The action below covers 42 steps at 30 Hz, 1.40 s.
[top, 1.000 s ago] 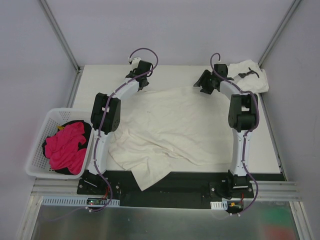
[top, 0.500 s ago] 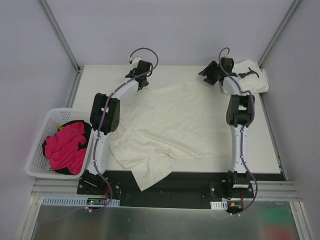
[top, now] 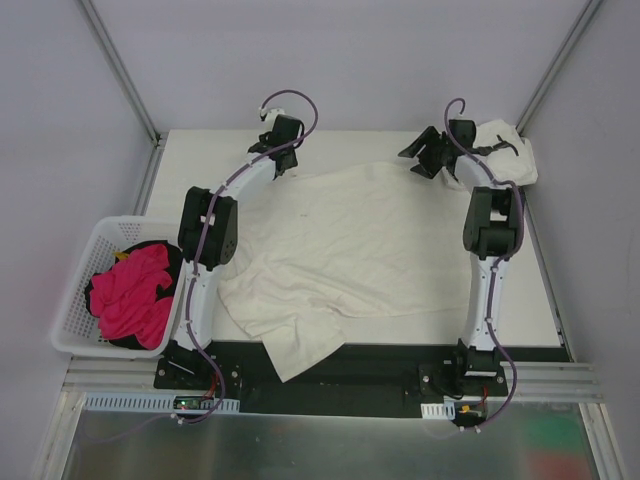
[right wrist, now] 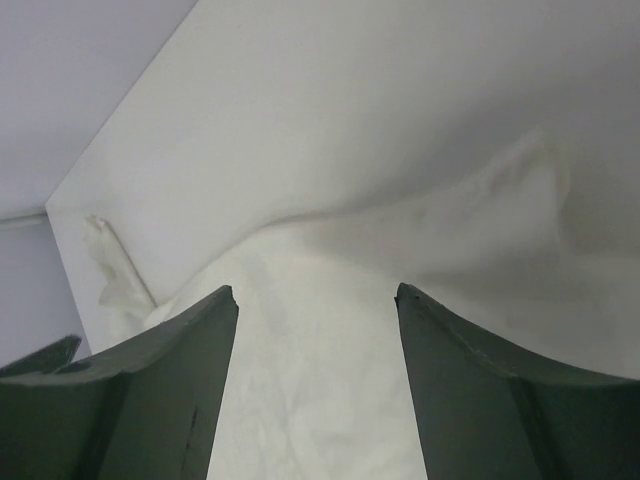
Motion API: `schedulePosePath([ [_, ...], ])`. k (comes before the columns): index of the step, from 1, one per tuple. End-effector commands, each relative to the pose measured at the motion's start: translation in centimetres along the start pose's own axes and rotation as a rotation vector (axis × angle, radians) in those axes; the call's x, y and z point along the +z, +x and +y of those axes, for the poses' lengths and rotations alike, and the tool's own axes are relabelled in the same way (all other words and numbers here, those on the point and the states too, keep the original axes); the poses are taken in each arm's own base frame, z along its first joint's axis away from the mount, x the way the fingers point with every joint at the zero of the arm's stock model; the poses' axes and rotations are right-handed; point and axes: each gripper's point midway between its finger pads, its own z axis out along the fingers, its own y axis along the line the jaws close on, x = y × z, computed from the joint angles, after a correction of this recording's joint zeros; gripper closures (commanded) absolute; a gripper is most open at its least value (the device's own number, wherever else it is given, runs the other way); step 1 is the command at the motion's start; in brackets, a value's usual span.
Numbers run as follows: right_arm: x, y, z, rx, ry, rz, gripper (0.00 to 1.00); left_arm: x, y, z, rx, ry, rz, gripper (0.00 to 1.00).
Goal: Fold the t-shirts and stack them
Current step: Flatten out the tshirt
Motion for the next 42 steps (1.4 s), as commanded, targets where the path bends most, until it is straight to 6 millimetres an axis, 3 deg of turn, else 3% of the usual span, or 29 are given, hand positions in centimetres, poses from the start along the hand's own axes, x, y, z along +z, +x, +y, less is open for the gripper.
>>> schedulePosePath([
  [1,-8.4,-2.0,7.1,-0.097,-0.144,-0.046,0.32,-0.2,-2.1,-1.3,0.007,0.067,-0.029,0.62],
  [2,-9.6,-1.8,7.6,-0.105,-0.154,-0.05,0.31,-0.3,-2.3,-1.4,0.007,0.073,-0.031,0.63],
  [3,-9.9,-0.1,6.3,-0.096,-0.131,-0.022,0.32,-0.1,-2.2,-1.4,0.008,0.075,-0.028,0.65],
  [4,-12.4,-0.6,8.3,-0.13,-0.171,-0.069,0.31,0.0,-2.0,-1.7,0.014,0.093,-0.019,0.66],
  [5,-13.2,-0.2,8.5,-0.136,-0.176,-0.078,0.31,0.1,-2.5,-2.0,0.017,0.107,-0.025,0.66],
  [6,-13.3,1.5,6.9,-0.113,-0.151,-0.055,0.31,0.2,-2.6,-2.1,0.019,0.113,-0.026,0.66],
  [7,-15.4,1.0,8.7,-0.144,-0.196,-0.098,0.31,0.6,-2.3,-1.9,0.024,0.117,-0.017,0.65],
  [10,-17.0,2.7,8.5,-0.149,-0.21,-0.087,0.31,1.4,-2.3,-1.7,0.016,0.129,-0.005,0.6],
  [11,-18.4,2.8,9.4,-0.159,-0.233,-0.099,0.31,1.7,-2.6,-1.5,0.01,0.135,-0.006,0.6],
  [13,-19.0,3.8,9.5,-0.152,-0.261,-0.086,0.31,2.6,-2.1,-1.2,0.004,0.133,0.009,0.6],
  [14,-20.2,3.9,10.3,-0.166,-0.282,-0.099,0.31,2.9,-2.2,-0.9,-0.007,0.14,0.015,0.55],
  [18,-21.7,5.3,10.2,-0.174,-0.298,-0.093,0.31,3.5,-1.6,0.0,-0.018,0.133,0.038,0.52],
  [24,-21.9,5.6,9.5,-0.171,-0.283,-0.098,0.31,3.6,-1.1,-0.1,-0.022,0.147,0.055,0.52],
  [33,-22.3,5.3,10.4,-0.152,-0.319,-0.11,0.32,4.2,0.1,-1.1,-0.032,0.191,0.09,0.53],
  [42,-23.3,5.1,11.3,-0.152,-0.342,-0.131,0.32,4.4,0.2,-2.5,-0.055,0.244,0.113,0.63],
])
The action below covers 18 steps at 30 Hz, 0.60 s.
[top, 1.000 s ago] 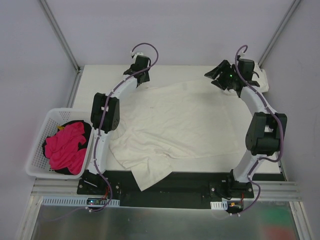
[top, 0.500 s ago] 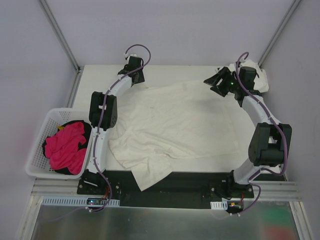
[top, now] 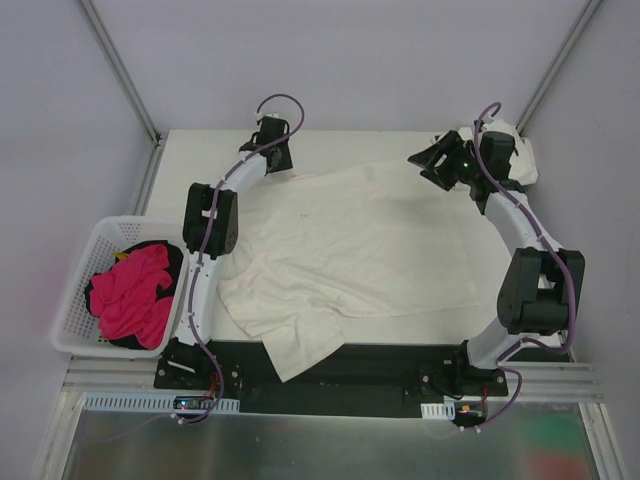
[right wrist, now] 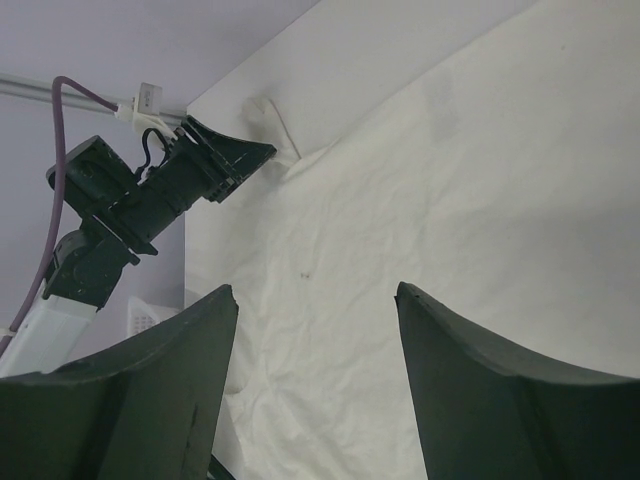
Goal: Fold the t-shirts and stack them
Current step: Flatten out the tshirt
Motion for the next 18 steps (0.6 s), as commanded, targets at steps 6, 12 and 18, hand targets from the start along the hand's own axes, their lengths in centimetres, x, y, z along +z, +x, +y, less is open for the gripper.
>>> schedulePosePath([
  [6,-2.5,-1.6,3.6,-0.057,-0.089,-0.078,0.33,-0.9,-1.9,-2.4,-0.028,0.066,-0.027,0.83],
  [12,-2.6,-1.3,3.7,-0.054,-0.094,-0.07,0.34,-1.0,-3.2,-3.4,-0.016,0.101,-0.057,1.0],
  [18,-3.5,-1.1,4.7,-0.063,-0.116,-0.08,0.34,-1.0,-5.5,-6.0,0.007,0.205,-0.105,1.0],
])
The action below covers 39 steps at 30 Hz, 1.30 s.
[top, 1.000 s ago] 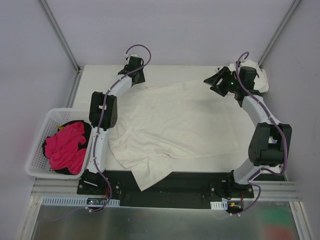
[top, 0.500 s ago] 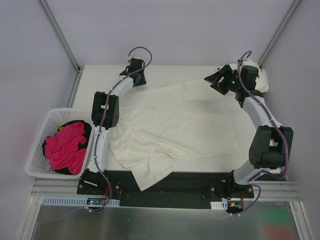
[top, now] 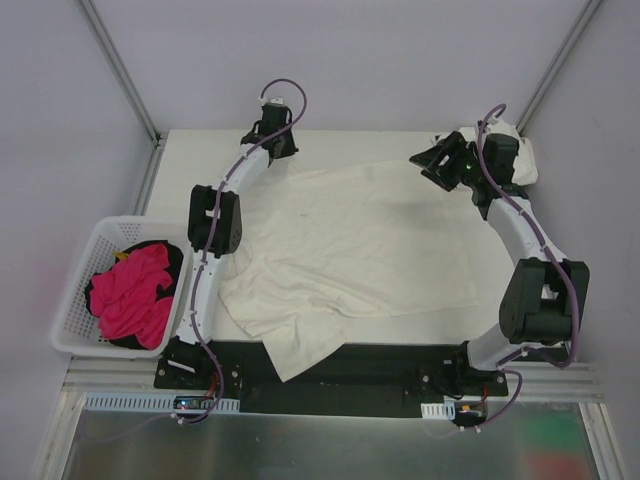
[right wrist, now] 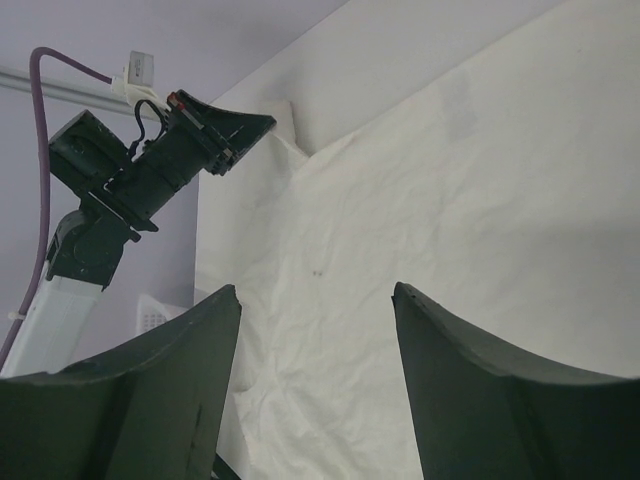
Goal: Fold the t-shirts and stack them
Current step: Flatten out the tshirt
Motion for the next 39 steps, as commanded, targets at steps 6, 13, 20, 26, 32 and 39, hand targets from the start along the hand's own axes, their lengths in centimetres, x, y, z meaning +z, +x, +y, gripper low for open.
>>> schedulePosePath([
  [6,-3.8,-0.8,4.4,-0.08,-0.087,-0.067,0.36,0.7,-3.2,-4.6,0.035,0.204,-0.09,0.82],
  [13,-5.8,-0.2,5.1,-0.112,-0.081,-0.082,0.36,-0.2,-3.7,-5.3,0.06,0.25,-0.094,0.01],
  [20,-5.8,0.7,4.9,-0.113,-0.077,-0.073,0.36,-8.2,-3.8,-3.2,0.027,0.142,-0.082,0.01],
  [26,-5.5,1.4,4.9,-0.09,-0.102,-0.055,0.36,-9.9,2.5,0.5,0.06,0.027,0.049,0.01],
  [32,-6.3,1.3,5.6,-0.092,-0.117,-0.07,0.35,-8.7,5.9,1.2,0.021,0.007,0.168,0.01],
  [39,-4.6,-0.4,3.3,-0.17,0.001,-0.08,0.3,-9.6,7.7,-0.6,0.097,0.072,0.25,0.01],
])
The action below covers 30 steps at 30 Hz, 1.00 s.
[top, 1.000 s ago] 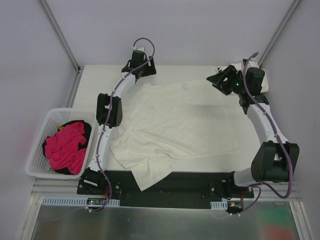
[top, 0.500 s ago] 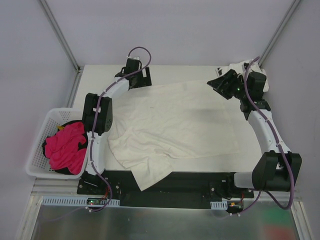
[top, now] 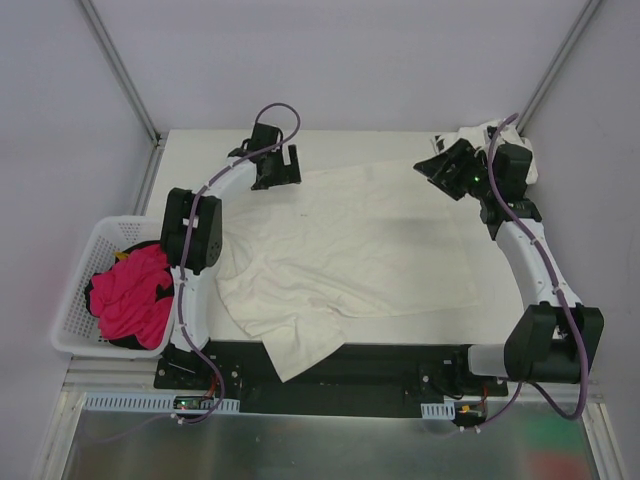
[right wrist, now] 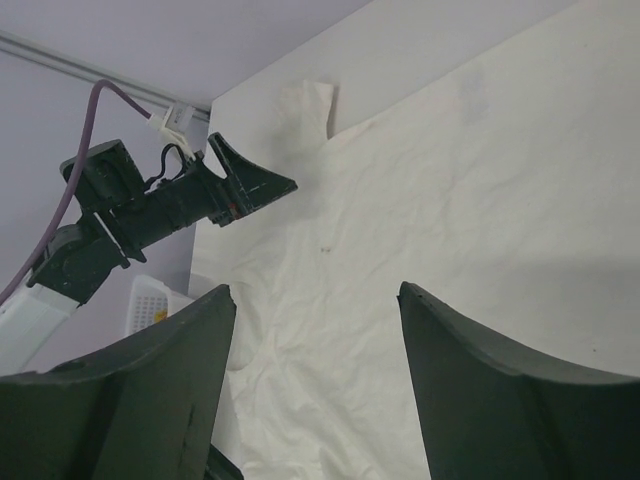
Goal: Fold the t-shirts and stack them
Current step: Flatten out the tshirt
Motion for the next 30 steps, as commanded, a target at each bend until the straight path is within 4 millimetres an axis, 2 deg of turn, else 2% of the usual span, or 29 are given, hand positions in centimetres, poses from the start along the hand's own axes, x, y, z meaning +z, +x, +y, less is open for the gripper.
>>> schedulePosePath([
  [1,1.1,-1.5,-1.2,-0.096,0.086,0.006,0.29,-1.8,1.0,-2.5,0.163,0.049,0.044,0.01],
  [4,2.2,-1.4,-3.2,-0.114,0.147,0.037,0.28,-2.8,1.4,-2.7,0.323,0.014,0.065,0.01],
  [6,2.7,-1.6,-4.0,-0.116,0.17,0.037,0.27,-3.5,1.0,-3.3,0.388,0.028,0.074,0.01],
  [9,3.7,-1.3,-5.5,-0.101,0.207,0.059,0.27,-3.8,1.8,-3.9,0.477,0.078,0.133,0.01],
  [10,4.0,-1.5,-5.6,-0.098,0.21,0.06,0.27,-3.3,2.7,-3.8,0.506,0.094,0.17,0.01],
  [12,4.5,-1.4,-6.0,-0.082,0.216,0.07,0.26,-3.2,3.1,-3.6,0.52,0.09,0.209,0.01],
  [16,5.0,-2.2,-5.8,-0.072,0.218,0.054,0.26,-1.3,4.6,-2.6,0.531,0.063,0.281,0.01],
  [20,5.4,-4.0,-5.2,-0.095,0.219,0.017,0.25,-0.2,5.2,-2.5,0.514,0.064,0.305,0.01],
  [22,6.1,-3.9,-6.5,-0.097,0.258,0.036,0.25,0.2,5.7,-2.1,0.512,0.054,0.326,0.01],
  [23,6.4,-4.5,-6.4,-0.121,0.259,0.032,0.25,0.3,5.7,-2.1,0.512,0.052,0.327,0.01],
  [25,7.6,-3.2,-8.6,-0.102,0.303,0.105,0.24,0.4,5.9,-1.9,0.515,0.046,0.334,0.01],
  [27,8.4,-2.3,-9.7,-0.09,0.315,0.159,0.24,0.4,6.2,-1.7,0.519,0.044,0.344,0.01],
  [28,9.1,-1.1,-10.9,-0.07,0.323,0.198,0.24,0.5,6.3,-1.4,0.519,0.033,0.348,0.01],
  [30,9.4,0.2,-12.0,-0.037,0.33,0.23,0.24,0.8,6.4,-1.1,0.518,0.02,0.353,0.01],
])
